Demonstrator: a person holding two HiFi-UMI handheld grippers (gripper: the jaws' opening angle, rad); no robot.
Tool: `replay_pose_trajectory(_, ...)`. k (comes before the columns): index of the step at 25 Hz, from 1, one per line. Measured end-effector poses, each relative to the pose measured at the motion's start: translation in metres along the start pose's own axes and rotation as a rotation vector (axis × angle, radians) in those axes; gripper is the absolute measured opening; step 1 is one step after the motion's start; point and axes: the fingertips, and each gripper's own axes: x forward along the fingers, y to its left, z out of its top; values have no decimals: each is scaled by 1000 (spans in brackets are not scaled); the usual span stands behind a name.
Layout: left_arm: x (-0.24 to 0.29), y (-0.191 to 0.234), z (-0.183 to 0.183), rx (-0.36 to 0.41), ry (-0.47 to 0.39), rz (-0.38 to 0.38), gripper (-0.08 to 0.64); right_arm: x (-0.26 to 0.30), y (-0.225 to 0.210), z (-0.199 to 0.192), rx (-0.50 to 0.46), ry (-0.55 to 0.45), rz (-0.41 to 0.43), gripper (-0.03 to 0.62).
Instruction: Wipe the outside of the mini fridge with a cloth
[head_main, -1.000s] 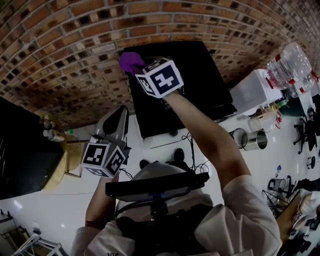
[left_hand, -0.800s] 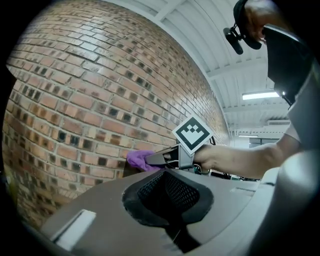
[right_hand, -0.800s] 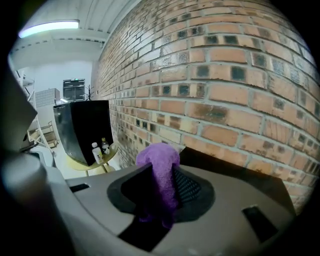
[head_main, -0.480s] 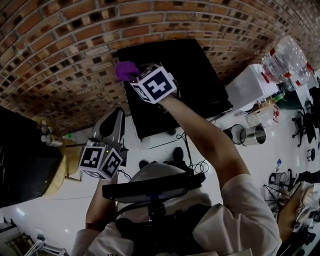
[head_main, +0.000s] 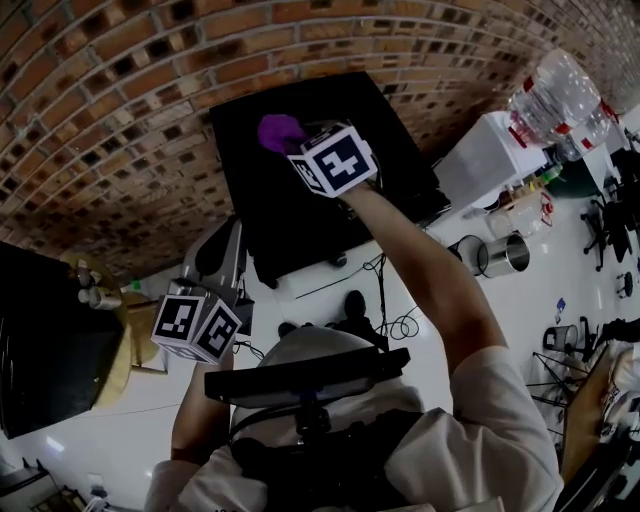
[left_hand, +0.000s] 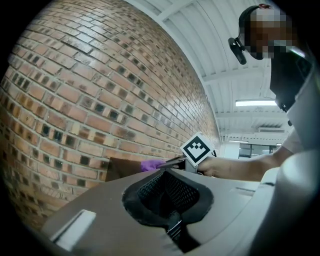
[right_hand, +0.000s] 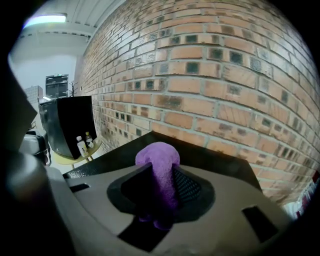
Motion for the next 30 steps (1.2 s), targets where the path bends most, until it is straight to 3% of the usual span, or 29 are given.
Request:
replay_pose_trajectory(17,32,-39,0,19,68,-95,8,-47,-119,-60,97,67,-162,121)
replay_pose_trajectory(30,36,-48,-7,12,103,-129,8,-80,-175,-96,152,113,-270,123)
